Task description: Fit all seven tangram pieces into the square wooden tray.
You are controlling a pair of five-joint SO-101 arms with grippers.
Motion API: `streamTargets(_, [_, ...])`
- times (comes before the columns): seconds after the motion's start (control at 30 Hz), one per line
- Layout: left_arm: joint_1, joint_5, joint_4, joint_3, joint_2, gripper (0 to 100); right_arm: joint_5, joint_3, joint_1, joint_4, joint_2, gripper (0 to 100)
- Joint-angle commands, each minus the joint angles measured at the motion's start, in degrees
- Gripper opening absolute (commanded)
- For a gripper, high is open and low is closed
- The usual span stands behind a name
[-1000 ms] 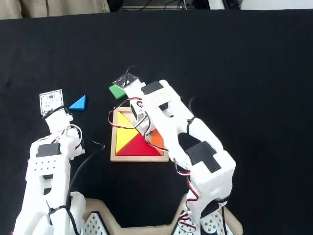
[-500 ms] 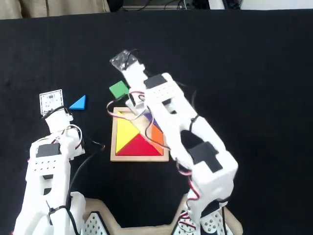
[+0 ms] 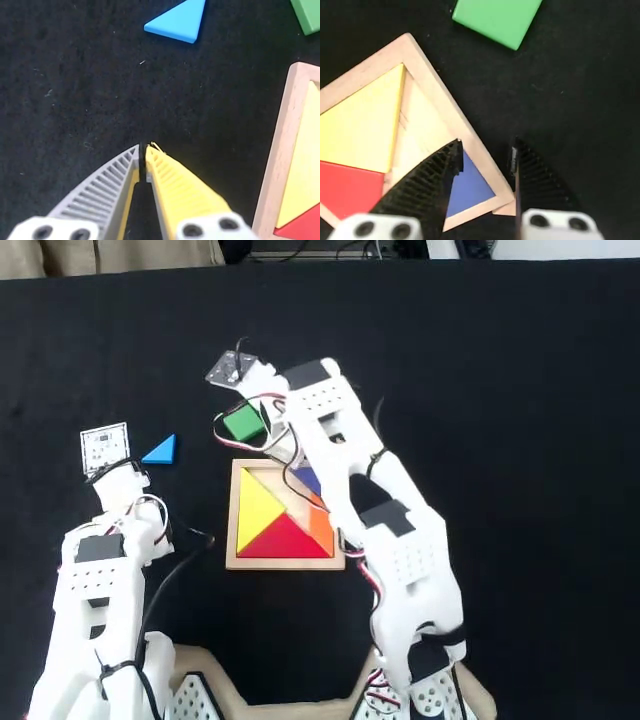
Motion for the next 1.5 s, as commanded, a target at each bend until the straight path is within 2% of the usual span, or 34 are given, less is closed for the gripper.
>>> streamTargets(0.0, [0.48,0.53,-0.7,-0.4,-1.32,3,3.87,-6.9,-2.11,4.22,0.66,16.3])
streamTargets(0.23, [0.66,0.53,-0.7,-0.4,-1.32,3,8.35,-11.12,-6.86,9.41,5.67,16.3])
streamTargets(0.47, [0.66,0.53,-0.62,-0.4,-1.32,3,8.7,-17.19,-5.36,8.97,11.3,16.3])
streamTargets(0.67, [0.66,0.44,-0.62,-0.4,-1.32,3,13.27,-18.95,-5.27,10.46,12.97,15.9])
streamTargets(0.8, [0.66,0.44,-0.7,-0.4,-1.32,3,13.54,-18.77,-5.1,10.46,13.23,15.0])
streamTargets(0.97, [0.66,0.44,-0.79,-0.4,-1.32,3,13.19,-18.51,-5.19,10.64,13.23,7.2])
streamTargets(1.27, [0.75,0.35,-0.79,-0.4,-1.23,3,12.84,-18.95,-5.54,12.75,12.97,7.1])
streamTargets(1.37, [0.75,0.35,-0.79,-0.4,-1.23,3,8.26,-20.97,-5.54,13.1,11.82,10.3])
streamTargets(1.47, [0.75,0.35,-0.79,-0.4,-1.23,3,7.65,-22.2,-5.8,15.38,9.71,20.3])
